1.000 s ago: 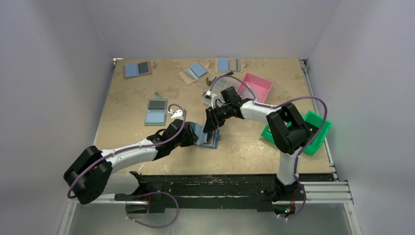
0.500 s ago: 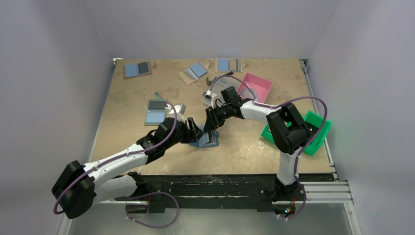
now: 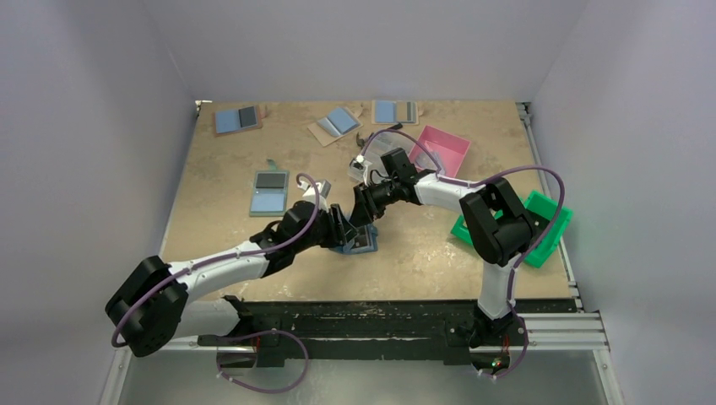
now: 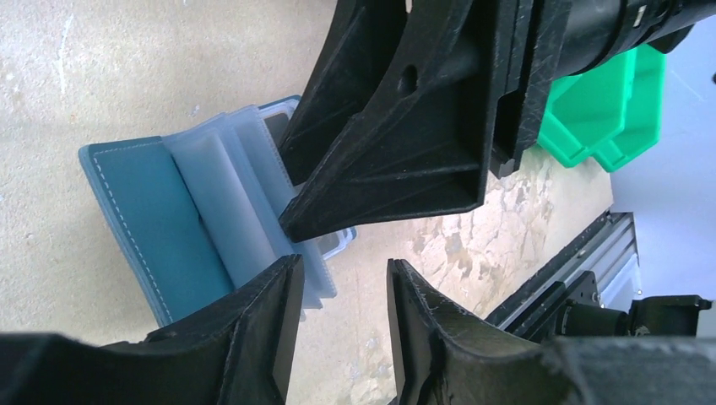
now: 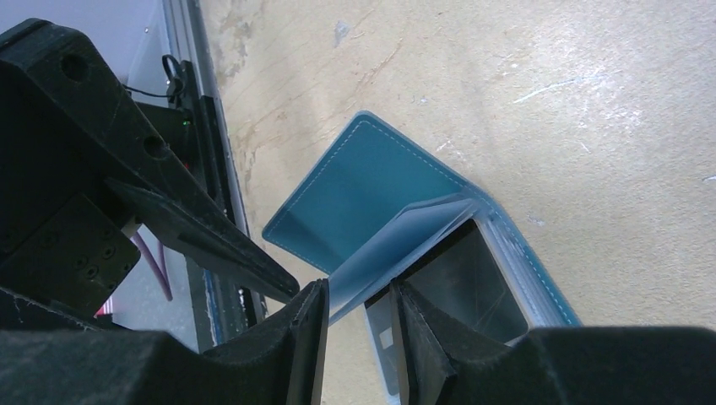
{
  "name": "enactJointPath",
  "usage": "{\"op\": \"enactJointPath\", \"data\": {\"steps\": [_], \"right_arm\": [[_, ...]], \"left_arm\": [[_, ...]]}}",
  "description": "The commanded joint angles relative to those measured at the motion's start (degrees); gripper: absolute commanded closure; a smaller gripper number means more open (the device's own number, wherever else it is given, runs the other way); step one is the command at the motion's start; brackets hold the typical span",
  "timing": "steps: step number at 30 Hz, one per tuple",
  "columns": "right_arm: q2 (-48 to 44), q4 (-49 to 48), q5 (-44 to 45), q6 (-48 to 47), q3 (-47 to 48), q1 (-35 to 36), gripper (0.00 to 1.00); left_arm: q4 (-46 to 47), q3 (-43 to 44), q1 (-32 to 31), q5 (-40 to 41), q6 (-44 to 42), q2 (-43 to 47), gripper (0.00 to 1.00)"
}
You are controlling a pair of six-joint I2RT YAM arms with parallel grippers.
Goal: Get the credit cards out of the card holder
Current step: Remove the credit card from the card holder.
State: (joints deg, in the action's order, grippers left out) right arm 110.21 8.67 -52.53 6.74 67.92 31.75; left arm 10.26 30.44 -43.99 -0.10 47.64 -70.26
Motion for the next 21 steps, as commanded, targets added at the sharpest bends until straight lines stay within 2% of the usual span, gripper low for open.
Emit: {"op": "enactJointPath", "data": {"steps": [1, 5, 14, 21], "right_arm": [[-0.4, -1.8, -2.6, 0.9, 0.3, 0.0, 0.60], [-0.2, -1.8, -1.9, 1.0, 0.3, 0.0, 0.61], [-0.2, -1.7, -1.2, 1.0, 0.3, 0.1, 0.61], [-0.2, -1.5, -1.0, 0.9, 0.3, 0.1, 0.61]], "left_arm": [[4.5, 1.3, 0.2, -0.9, 1.1, 2.3, 0.57], [5.4, 1.0, 0.2, -1.1, 1.3, 3.0, 0.59], [8.7, -0.2, 0.2, -1.2, 2.1, -2.2, 0.65], [6.7, 0.1, 0.2, 1.4, 1.9, -3.8, 0.68]]}}
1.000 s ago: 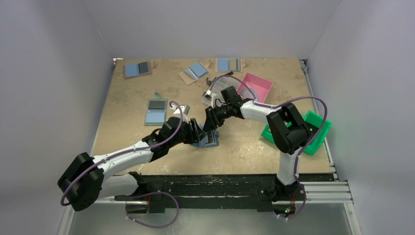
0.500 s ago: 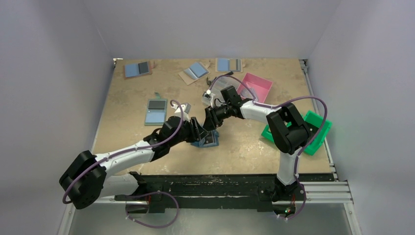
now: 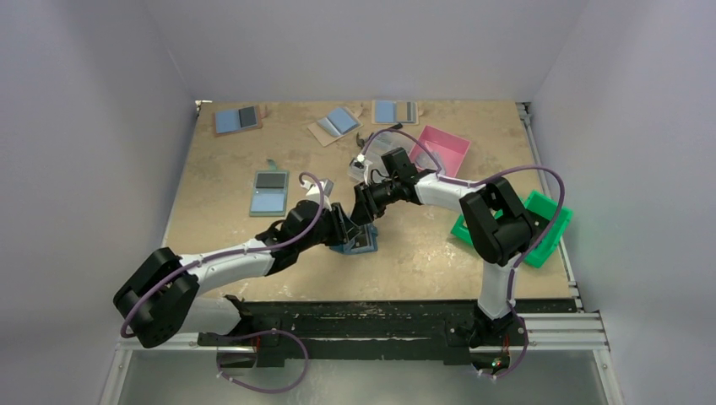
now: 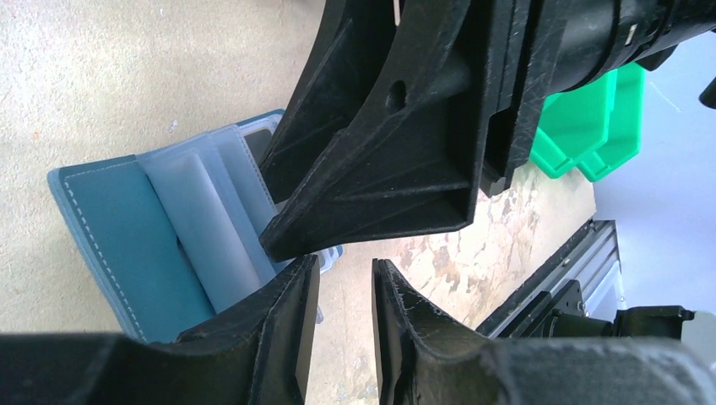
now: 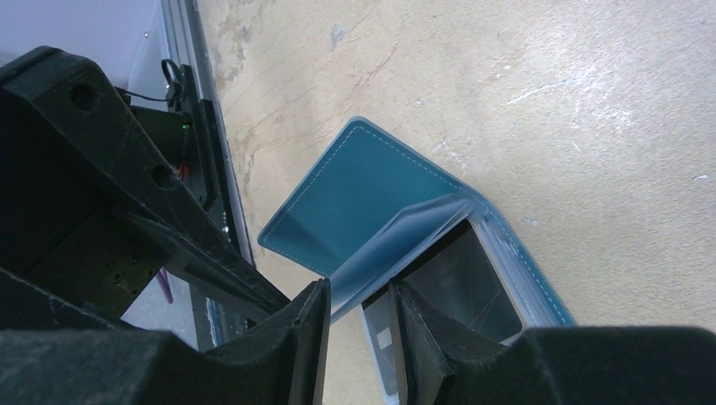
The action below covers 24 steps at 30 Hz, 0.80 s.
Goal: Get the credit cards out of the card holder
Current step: Remove the credit card from the card holder.
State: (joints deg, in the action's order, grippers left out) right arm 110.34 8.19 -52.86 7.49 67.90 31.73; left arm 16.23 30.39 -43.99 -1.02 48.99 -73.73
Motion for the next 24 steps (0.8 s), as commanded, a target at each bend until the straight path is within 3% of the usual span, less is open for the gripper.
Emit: {"op": "enactJointPath", "data": {"steps": [1, 24], "right_arm": [[-0.3, -1.1, -0.5, 0.2, 0.3, 0.0, 0.61], [-0.3, -1.3, -2.6, 0.4, 0.3, 0.0, 0.57]], "left_arm": [[0.4, 0.0, 0.1, 2.8, 0.6, -0.1, 0.68], [-5.2, -2.1, 0.2, 8.5, -0.1, -1.1, 0.68]]}}
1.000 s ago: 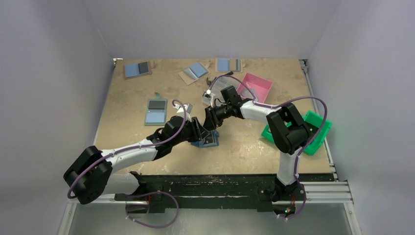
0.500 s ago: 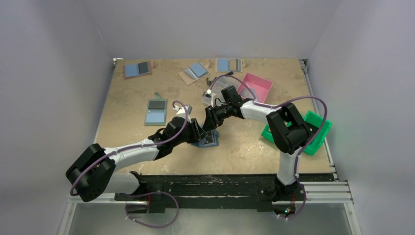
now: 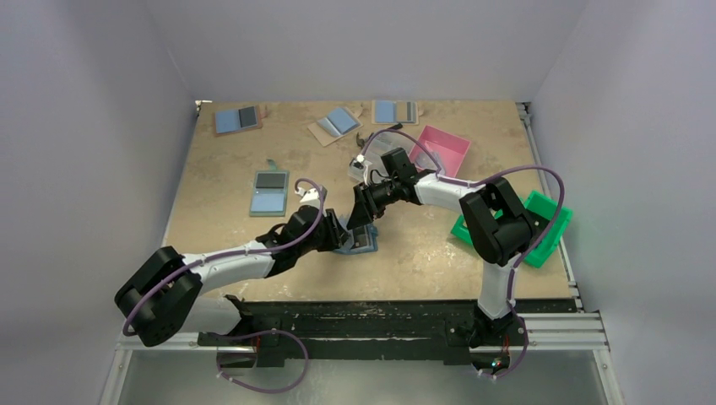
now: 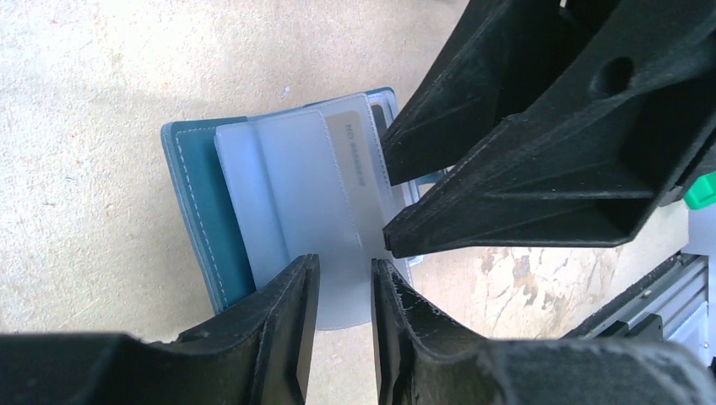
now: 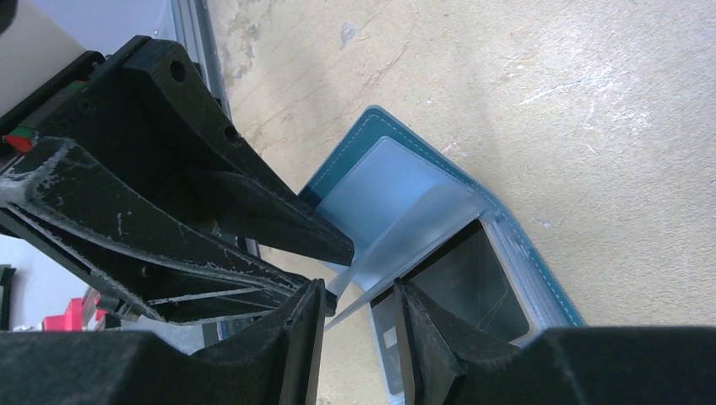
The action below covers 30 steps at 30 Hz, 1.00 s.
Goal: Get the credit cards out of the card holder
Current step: Remove the credit card from the card holder.
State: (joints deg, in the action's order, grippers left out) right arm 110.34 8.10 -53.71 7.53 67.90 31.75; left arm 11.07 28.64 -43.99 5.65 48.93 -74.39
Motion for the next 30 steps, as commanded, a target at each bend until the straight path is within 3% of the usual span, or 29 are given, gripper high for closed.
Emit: {"op": "enactJointPath", "data": {"steps": [1, 17, 30], "right_arm": [[-0.3, -1.2, -1.6, 0.4, 0.3, 0.1, 0.56], [0.1, -0.5, 0.2, -0.2, 0.5, 0.1, 0.52], [0.2, 2.2, 5.7, -2.8, 1.4, 1.5, 0.62]], "left_arm": [[-0.1, -0.3, 0.3, 2.0, 0.0, -0.4, 0.68], [-10.7, 1.0, 0.3, 9.6, 2.2, 0.4, 0.74], [-19.3, 4.5, 0.3, 12.6, 0.8, 6.7, 0.71]]}}
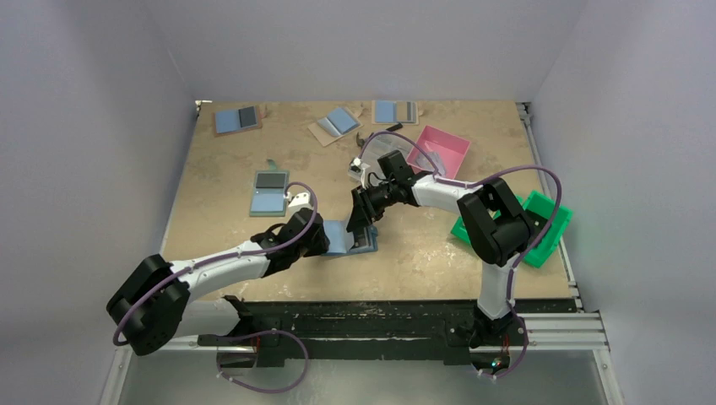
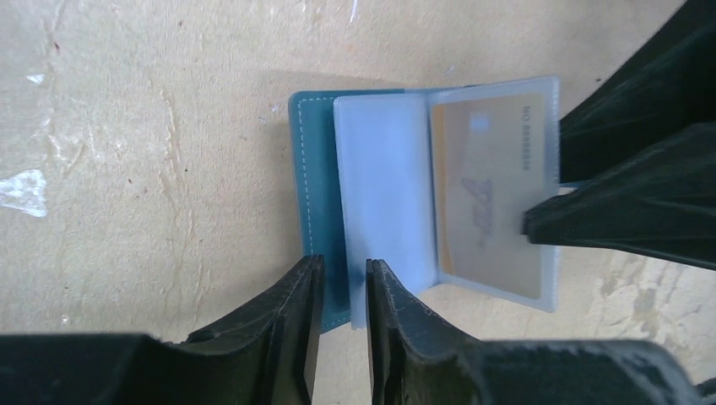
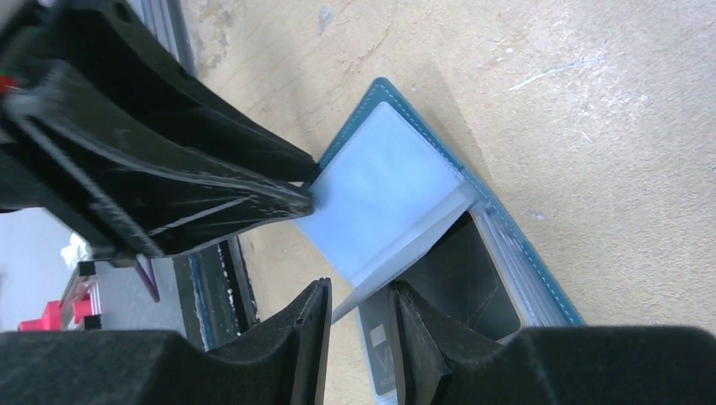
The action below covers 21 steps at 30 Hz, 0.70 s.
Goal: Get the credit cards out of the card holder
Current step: Remove the credit card from the card holder.
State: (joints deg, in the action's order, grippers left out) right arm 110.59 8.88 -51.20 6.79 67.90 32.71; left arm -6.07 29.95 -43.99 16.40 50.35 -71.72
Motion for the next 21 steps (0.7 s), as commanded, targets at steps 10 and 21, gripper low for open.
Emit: {"op": "enactJointPath", "data": {"steps": [10, 21], "right_arm": [[-0.7, 2.0, 3.8, -3.0, 1.9, 1.5, 0.72], [-1.0, 2.6, 8.2, -3.3, 2.0, 2.0, 0.74]], "left_arm": [[13.8, 1.9, 0.3, -12.0, -0.6, 11.5, 0.60], [21.9, -2.6, 0.3, -11.9, 4.4, 2.4, 0.71]]}}
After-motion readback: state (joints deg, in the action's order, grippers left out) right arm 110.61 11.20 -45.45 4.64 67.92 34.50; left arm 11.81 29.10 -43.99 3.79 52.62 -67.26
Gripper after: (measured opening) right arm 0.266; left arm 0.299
